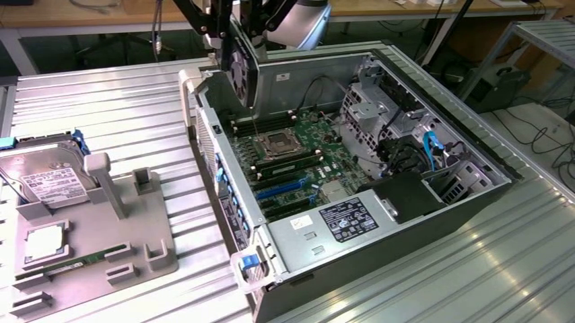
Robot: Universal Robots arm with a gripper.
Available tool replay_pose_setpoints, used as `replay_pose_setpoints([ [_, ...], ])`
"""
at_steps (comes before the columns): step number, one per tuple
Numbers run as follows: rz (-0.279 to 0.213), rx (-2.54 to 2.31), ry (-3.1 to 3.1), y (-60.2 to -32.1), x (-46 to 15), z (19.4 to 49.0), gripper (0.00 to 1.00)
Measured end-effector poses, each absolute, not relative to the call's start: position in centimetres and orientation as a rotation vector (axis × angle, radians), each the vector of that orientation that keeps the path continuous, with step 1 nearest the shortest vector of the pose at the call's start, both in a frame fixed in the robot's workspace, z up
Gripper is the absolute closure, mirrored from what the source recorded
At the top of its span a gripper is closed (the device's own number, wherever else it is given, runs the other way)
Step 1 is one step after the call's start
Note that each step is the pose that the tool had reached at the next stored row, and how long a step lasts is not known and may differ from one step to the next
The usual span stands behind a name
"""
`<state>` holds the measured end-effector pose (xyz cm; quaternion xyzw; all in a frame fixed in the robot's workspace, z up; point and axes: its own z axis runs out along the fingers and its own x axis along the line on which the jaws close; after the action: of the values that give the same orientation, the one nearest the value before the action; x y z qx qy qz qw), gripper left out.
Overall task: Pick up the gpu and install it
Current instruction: 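Pick up the gpu and move the gpu toward the slot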
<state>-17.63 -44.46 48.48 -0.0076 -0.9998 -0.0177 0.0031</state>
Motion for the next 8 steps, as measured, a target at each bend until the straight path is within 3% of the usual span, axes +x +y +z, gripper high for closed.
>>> replay_pose_setpoints([
  [8,-0.055,-0.023,-3.135,-44.45,-16.93,48.46,0.72],
])
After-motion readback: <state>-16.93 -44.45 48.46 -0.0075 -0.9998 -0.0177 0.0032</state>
